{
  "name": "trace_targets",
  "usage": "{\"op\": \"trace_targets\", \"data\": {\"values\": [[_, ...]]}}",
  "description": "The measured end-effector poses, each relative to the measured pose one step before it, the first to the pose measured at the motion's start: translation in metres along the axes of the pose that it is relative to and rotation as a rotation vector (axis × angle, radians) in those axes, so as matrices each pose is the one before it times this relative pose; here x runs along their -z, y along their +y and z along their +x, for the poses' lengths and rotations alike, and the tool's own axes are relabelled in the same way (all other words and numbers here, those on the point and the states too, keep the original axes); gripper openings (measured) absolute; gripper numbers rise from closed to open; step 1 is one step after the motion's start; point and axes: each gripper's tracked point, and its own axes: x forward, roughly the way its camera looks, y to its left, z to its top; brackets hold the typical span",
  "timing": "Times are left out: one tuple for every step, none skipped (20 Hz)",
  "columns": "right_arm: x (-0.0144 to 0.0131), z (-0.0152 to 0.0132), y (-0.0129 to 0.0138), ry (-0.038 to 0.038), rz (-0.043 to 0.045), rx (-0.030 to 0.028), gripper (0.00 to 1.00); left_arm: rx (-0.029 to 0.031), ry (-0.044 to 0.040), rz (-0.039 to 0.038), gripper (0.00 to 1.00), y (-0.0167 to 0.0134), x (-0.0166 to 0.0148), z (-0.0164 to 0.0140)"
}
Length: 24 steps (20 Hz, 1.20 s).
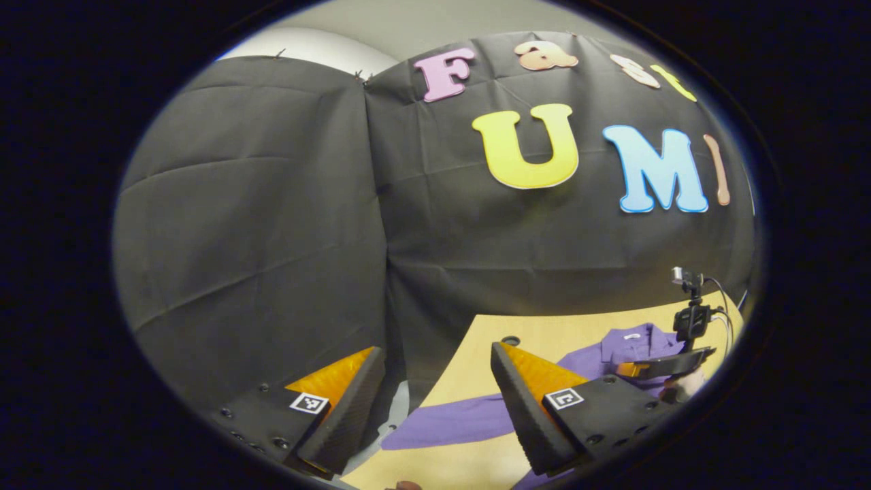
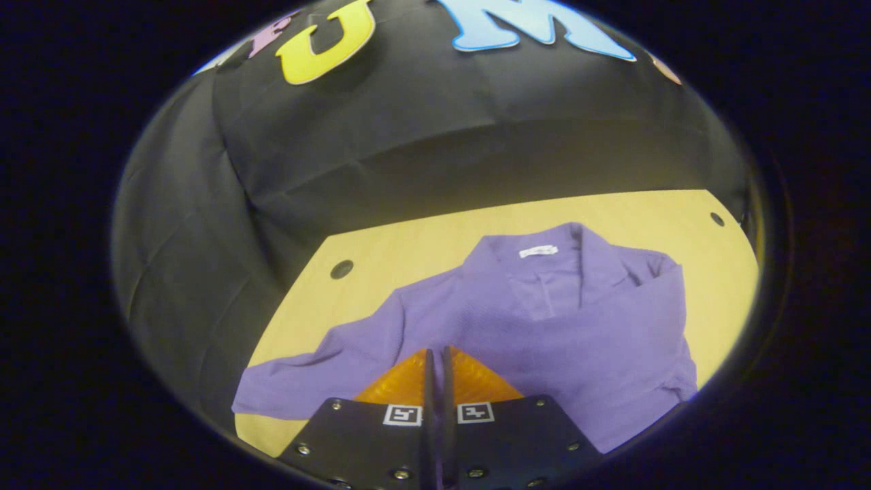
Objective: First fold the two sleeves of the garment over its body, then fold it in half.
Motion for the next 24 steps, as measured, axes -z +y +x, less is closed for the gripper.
{"op": "trace_targets", "data": {"values": [[0.00763, 0.00429, 0.00353, 0.01822, -0.01455, -0.00467, 0.04, -0.00918, 0.00410, -0.00239, 1.00, 0.00557, 0.00316, 0.00332], [0.00855, 0.00724, 0.00350, 0.01916, -0.01452, -0.00268, 0.04, -0.00636, 0.00357, -0.00188, 1.00, 0.00365, 0.00169, 0.00281], [0.00703, 0.00528, 0.00140, 0.01830, -0.01656, 0.00227, 0.04, -0.00629, 0.00434, -0.00085, 1.00, 0.00274, 0.00244, 0.00228], [0.00655, 0.00504, 0.00147, 0.01864, -0.01674, 0.00485, 0.04, -0.00328, 0.00298, -0.00265, 1.00, 0.00331, 0.00225, 0.00207], [0.00729, 0.00237, 0.00008, 0.01635, -0.01578, 0.00793, 0.04, -0.00218, 0.00304, -0.00294, 1.00, 0.00245, 0.00217, 0.00140], [0.00570, 0.00274, -0.00085, 0.01447, -0.01596, 0.00979, 0.04, -0.00304, 0.00426, -0.00240, 1.00, 0.00198, 0.00274, 0.00222], [0.00692, 0.00258, 0.00050, 0.01584, -0.01381, 0.00592, 0.04, -0.00221, 0.00618, -0.00382, 1.00, 0.00190, 0.00479, 0.00209], [0.00544, 0.00114, 0.00237, 0.01509, -0.00656, -0.01546, 0.04, -0.00257, 0.00635, -0.00567, 1.00, 0.00103, 0.00318, 0.00155], [0.00363, 0.00089, -0.00052, 0.01081, -0.00656, -0.00073, 0.10, -0.00246, 0.00536, -0.00669, 1.00, 0.00022, 0.00347, 0.00266], [-0.00005, 0.00052, 0.00012, 0.00474, -0.00725, 0.00036, 0.13, -0.00340, 0.00527, -0.00665, 1.00, -0.00001, 0.00278, 0.00282], [-0.00018, -0.00313, 0.00339, 0.00090, -0.00115, -0.01255, 0.29, -0.00149, 0.00395, -0.00808, 1.00, 0.00125, 0.00281, 0.00246], [-0.00206, -0.00253, 0.00242, -0.00526, -0.00143, -0.00766, 0.45, 0.00001, 0.00333, -0.00850, 1.00, -0.00007, 0.00360, 0.00170], [-0.00200, -0.00243, -0.00063, -0.00796, -0.00627, 0.00413, 0.60, 0.00046, 0.00595, -0.00771, 1.00, 0.00049, 0.00654, 0.00341], [-0.00281, -0.00191, -0.00135, -0.00874, -0.00557, 0.00424, 0.67, 0.00072, 0.00758, -0.00626, 1.00, 0.00054, 0.00614, 0.00360], [-0.00162, -0.00567, -0.00113, -0.00632, -0.00451, 0.00555, 0.73, 0.00397, 0.00844, -0.00636, 1.00, -0.00033, 0.00751, 0.00366], [-0.00317, -0.00485, -0.00133, -0.00505, -0.00229, -0.00017, 0.75, 0.00790, 0.01087, -0.00749, 1.00, -0.00118, 0.00924, 0.00476], [-0.00225, -0.00529, -0.00140, -0.00750, -0.00236, 0.00127, 0.81, 0.00786, 0.01329, -0.00652, 1.00, -0.00164, 0.01211, 0.00564], [-0.00463, -0.00651, -0.00204, -0.00871, -0.00359, 0.00273, 0.82, 0.00367, 0.01674, -0.00470, 1.00, 0.00054, 0.01152, 0.00602], [-0.00394, -0.00688, -0.00362, -0.01335, -0.00295, 0.00520, 0.82, 0.00238, 0.01543, -0.00347, 1.00, 0.00110, 0.01256, 0.00816], [-0.00640, -0.00679, -0.00305, -0.01208, -0.00034, 0.00277, 0.82, -0.00049, 0.01729, -0.00263, 1.00, 0.00188, 0.01154, 0.00853], [-0.00347, -0.00755, -0.00259, -0.00989, 0.00395, 0.00260, 0.81, 0.00062, 0.01644, -0.00352, 1.00, 0.00133, 0.01342, 0.00864], [-0.00519, -0.00749, -0.00299, -0.00815, 0.00530, 0.00331, 0.81, 0.00023, 0.01971, -0.00482, 1.00, 0.00103, 0.01141, 0.00822], [-0.00410, -0.00742, -0.00373, -0.00851, 0.00477, 0.00599, 0.81, -0.00361, 0.02003, -0.00649, 1.00, 0.00104, 0.01137, 0.00766], [-0.00408, -0.00702, -0.00422, -0.00738, 0.00384, 0.00852, 0.81, -0.00114, 0.02315, -0.00796, 1.00, 0.00144, 0.01142, 0.01199]]}}
